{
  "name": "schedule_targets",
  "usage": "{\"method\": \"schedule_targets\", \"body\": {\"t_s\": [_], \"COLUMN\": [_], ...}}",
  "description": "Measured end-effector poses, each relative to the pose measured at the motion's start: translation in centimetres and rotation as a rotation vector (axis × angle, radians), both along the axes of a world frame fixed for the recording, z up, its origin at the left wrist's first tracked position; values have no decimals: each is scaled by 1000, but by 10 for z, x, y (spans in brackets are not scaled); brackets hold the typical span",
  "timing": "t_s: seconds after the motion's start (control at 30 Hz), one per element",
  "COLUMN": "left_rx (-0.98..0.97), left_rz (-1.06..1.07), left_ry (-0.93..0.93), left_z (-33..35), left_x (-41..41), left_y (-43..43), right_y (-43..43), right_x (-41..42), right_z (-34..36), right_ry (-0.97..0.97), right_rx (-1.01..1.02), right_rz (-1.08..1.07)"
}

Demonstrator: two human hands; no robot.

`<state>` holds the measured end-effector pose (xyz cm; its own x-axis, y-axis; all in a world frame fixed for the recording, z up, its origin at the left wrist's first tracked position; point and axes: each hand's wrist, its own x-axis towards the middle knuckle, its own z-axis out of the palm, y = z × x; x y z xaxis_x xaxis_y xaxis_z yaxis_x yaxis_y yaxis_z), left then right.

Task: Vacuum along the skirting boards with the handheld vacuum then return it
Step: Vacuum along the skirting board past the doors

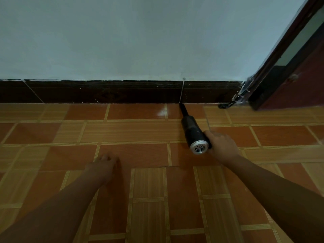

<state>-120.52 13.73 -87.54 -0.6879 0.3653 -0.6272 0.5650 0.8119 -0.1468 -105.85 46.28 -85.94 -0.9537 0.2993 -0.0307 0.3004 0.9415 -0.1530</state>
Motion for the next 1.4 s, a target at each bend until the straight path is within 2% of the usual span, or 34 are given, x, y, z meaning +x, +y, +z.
{"method": "schedule_targets", "body": {"t_s": [0.87, 1.4], "left_rx": [107, 240], "left_rz": [29, 37], "left_ry": [27, 72], "left_z": [-3, -7], "left_x": [-2, -10], "left_y": [-1, -9], "right_y": [-22, -114], "right_x": [-16, -109], "right_z": [-10, -8], "right_ry": [50, 65], "right_rx": [-48, -206], "right_rz": [59, 283]}}
